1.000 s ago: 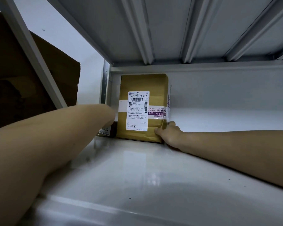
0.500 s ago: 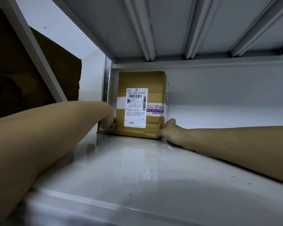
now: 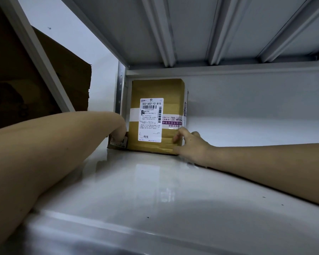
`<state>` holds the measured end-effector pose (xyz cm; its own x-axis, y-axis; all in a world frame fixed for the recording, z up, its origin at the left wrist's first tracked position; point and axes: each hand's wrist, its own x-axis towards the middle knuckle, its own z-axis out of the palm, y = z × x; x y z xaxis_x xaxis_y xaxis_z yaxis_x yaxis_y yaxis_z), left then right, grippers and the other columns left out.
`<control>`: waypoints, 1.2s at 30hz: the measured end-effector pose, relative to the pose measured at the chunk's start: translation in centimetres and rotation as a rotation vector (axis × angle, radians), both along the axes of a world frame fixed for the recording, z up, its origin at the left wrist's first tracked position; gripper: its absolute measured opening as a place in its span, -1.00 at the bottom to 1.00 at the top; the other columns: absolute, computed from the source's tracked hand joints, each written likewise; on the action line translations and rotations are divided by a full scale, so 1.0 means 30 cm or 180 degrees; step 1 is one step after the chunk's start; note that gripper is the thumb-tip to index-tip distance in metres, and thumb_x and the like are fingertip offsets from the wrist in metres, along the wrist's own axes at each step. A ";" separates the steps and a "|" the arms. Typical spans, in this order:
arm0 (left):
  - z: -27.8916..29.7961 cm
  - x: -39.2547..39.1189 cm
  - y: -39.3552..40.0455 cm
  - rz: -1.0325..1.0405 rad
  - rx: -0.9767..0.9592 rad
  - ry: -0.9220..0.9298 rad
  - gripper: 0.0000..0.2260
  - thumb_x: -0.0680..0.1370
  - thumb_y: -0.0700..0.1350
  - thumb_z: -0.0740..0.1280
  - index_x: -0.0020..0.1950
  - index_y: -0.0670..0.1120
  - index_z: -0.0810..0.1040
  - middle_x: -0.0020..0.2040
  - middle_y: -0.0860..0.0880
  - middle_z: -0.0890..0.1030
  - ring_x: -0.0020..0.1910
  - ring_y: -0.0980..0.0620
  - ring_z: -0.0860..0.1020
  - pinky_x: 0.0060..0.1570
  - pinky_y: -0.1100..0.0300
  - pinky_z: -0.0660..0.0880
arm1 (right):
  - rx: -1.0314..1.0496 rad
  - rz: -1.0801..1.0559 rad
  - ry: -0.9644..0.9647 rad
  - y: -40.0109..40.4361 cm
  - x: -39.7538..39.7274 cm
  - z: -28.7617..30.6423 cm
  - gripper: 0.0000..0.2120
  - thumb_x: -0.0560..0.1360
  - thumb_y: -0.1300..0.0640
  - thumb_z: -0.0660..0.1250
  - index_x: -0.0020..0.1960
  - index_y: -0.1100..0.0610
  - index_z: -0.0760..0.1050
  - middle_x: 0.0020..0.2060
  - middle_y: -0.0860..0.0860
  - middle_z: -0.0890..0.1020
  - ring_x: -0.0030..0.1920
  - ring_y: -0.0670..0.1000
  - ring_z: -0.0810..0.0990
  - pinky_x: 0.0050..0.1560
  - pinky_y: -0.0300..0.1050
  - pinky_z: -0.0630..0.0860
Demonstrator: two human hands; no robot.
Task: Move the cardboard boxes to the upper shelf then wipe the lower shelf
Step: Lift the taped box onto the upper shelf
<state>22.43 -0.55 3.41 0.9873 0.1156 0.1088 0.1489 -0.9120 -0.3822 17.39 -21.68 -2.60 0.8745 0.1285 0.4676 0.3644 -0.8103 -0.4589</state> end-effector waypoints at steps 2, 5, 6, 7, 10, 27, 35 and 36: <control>0.000 0.000 0.008 0.0037 -0.0091 0.0071 -0.60 0.62 -0.21 0.17 0.46 -0.21 0.27 0.10 -0.12 0.34 0.04 0.02 0.38 -0.37 0.36 0.38 | -0.0101 0.0094 0.0112 0.004 0.001 0.000 -0.78 0.47 0.06 0.30 0.07 -0.10 0.34 0.11 0.11 0.39 -0.36 0.02 0.43 -0.31 -0.19 0.35; 0.002 0.002 0.009 0.0024 -0.0100 0.0042 -0.60 0.61 -0.21 0.20 0.44 -0.21 0.30 0.10 -0.11 0.34 0.04 0.01 0.37 -0.36 0.35 0.37 | -0.0267 0.0092 0.0330 0.005 0.009 -0.001 -0.58 0.48 0.04 0.31 0.31 -0.12 0.31 0.13 0.12 0.42 -0.22 0.05 0.45 -0.26 -0.21 0.34; 0.000 0.003 0.009 0.0019 -0.0078 0.0037 -0.60 0.60 -0.21 0.20 0.44 -0.21 0.30 0.10 -0.11 0.33 0.03 0.01 0.37 -0.36 0.35 0.36 | -0.0289 0.0088 0.0390 0.005 0.009 -0.001 -0.52 0.49 0.04 0.31 0.37 -0.11 0.28 0.13 0.12 0.42 -0.18 0.05 0.45 -0.29 -0.23 0.33; -0.002 0.004 0.009 0.0014 -0.0044 0.0029 -0.60 0.60 -0.21 0.20 0.45 -0.21 0.29 0.10 -0.11 0.32 0.03 0.00 0.37 -0.37 0.35 0.36 | -0.0303 0.0079 0.0429 0.004 0.009 -0.001 -0.48 0.49 0.03 0.30 0.41 -0.10 0.25 0.15 0.12 0.43 -0.14 0.04 0.45 -0.30 -0.26 0.32; -0.007 0.004 0.011 0.0023 0.0064 0.0030 -0.58 0.60 -0.22 0.21 0.46 -0.21 0.27 0.10 -0.11 0.31 0.02 0.00 0.36 -0.37 0.35 0.36 | -0.0336 0.0097 0.0498 0.002 0.015 0.001 -0.42 0.51 0.04 0.29 0.48 -0.06 0.18 0.25 0.10 0.44 -0.03 0.02 0.45 -0.27 -0.28 0.34; -0.013 0.005 0.007 0.0067 0.0586 0.0155 -0.56 0.63 -0.23 0.14 0.49 -0.26 0.17 0.15 -0.16 0.34 -0.27 0.05 0.36 -0.40 0.27 0.43 | -0.0549 0.0285 0.0979 0.004 0.065 -0.001 -0.40 0.61 -0.12 0.14 0.56 0.00 0.01 0.52 -0.03 0.17 0.49 0.01 0.18 0.17 -0.29 0.11; -0.006 0.022 0.011 -0.0038 0.0526 0.0175 -0.59 0.60 -0.19 0.19 0.46 -0.18 0.27 0.11 -0.13 0.37 -0.02 0.00 0.40 -0.27 0.29 0.38 | -0.1112 -0.0063 0.1056 0.034 0.103 0.023 -0.31 0.54 -0.33 0.07 0.56 -0.11 -0.07 0.53 0.02 0.14 0.48 0.11 0.21 0.21 -0.15 0.25; -0.005 0.024 0.014 -0.0037 0.0508 0.0162 -0.59 0.60 -0.19 0.19 0.45 -0.18 0.28 0.10 -0.13 0.37 -0.03 0.00 0.40 -0.19 0.27 0.39 | -0.1192 -0.0108 0.1074 0.041 0.104 0.027 -0.29 0.53 -0.35 0.06 0.56 -0.13 -0.09 0.54 0.02 0.13 0.47 0.12 0.22 0.23 -0.11 0.33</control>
